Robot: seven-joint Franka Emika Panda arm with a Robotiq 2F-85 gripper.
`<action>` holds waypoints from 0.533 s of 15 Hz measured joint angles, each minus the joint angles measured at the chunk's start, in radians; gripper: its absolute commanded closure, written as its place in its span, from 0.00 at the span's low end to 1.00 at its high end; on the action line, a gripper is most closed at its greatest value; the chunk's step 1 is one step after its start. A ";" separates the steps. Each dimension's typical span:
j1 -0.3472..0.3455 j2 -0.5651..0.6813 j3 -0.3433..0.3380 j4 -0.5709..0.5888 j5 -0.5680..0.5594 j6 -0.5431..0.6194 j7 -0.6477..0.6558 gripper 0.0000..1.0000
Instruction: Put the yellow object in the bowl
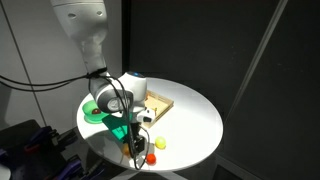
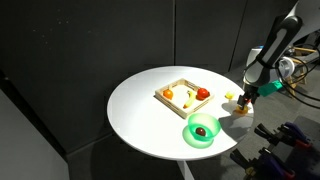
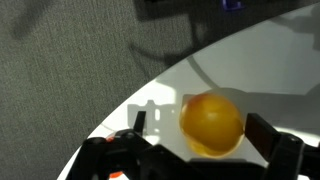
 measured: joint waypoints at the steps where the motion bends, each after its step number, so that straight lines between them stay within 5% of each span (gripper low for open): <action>1: 0.000 0.000 0.000 0.000 0.000 0.000 0.000 0.00; 8: 0.000 0.010 0.005 0.000 -0.001 0.000 0.000 0.00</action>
